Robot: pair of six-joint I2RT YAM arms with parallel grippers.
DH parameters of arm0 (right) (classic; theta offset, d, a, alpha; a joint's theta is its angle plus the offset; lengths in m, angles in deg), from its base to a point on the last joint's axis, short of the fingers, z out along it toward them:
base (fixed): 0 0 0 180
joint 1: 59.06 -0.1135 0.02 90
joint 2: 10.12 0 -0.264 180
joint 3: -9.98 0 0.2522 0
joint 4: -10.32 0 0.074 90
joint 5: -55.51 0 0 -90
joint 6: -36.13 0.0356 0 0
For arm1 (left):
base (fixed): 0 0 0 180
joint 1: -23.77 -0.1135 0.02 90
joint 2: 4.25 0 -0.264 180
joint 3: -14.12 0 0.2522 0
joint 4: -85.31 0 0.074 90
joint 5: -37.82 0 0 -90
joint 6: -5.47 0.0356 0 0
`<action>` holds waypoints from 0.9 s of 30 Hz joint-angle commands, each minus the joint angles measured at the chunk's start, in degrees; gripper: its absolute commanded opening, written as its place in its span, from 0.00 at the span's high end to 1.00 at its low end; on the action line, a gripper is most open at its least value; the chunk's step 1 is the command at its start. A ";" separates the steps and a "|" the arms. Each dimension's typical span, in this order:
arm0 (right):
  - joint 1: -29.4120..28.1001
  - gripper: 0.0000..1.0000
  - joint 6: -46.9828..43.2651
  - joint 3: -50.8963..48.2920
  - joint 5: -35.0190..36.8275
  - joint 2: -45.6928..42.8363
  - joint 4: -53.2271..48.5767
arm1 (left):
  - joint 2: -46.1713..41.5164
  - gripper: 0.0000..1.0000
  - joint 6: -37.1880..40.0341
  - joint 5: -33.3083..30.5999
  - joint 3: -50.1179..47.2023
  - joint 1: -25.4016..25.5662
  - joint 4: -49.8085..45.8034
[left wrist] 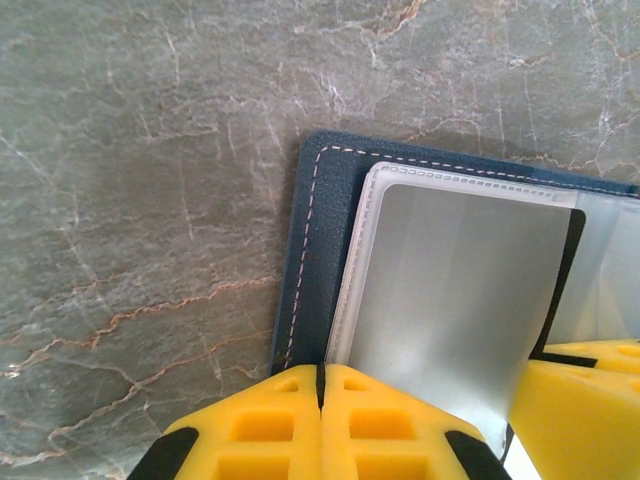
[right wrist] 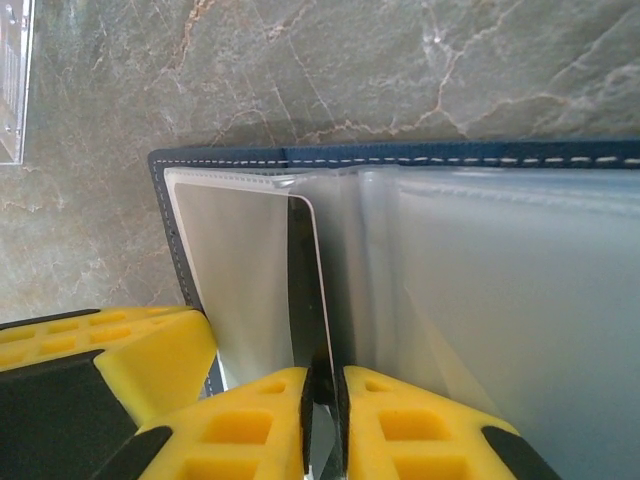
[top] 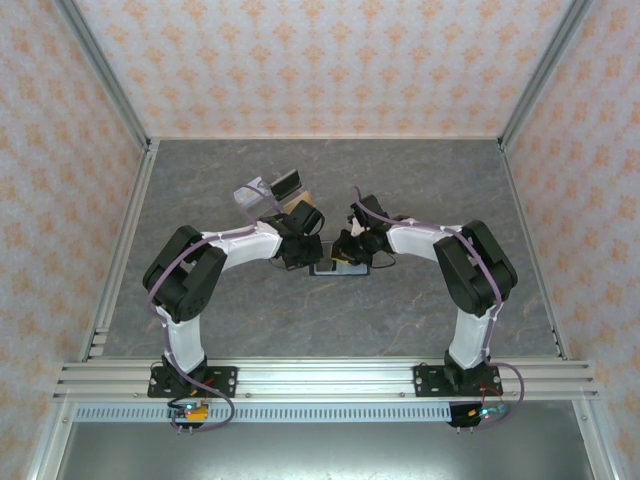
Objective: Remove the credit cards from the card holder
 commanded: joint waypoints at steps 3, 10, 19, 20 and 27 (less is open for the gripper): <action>0.13 0.84 0.77 -1.05 -2.26 0.19 2.44 | 1.75 0.98 0.18 -1.66 0.49 0.32 -3.82; 1.23 0.95 2.54 -4.00 0.44 -3.09 5.32 | 0.88 0.97 0.45 -2.21 0.83 0.32 -4.18; 2.96 1.00 3.78 -8.05 2.82 -8.10 8.49 | -2.06 0.84 1.89 -5.65 2.05 0.28 -6.97; 3.03 1.00 3.73 -8.10 2.74 -8.18 8.47 | -2.46 0.84 2.07 -5.53 2.15 0.26 -6.84; 3.10 1.00 3.43 -7.74 1.69 -6.79 7.97 | -4.96 0.85 2.55 -1.70 2.38 0.33 -2.68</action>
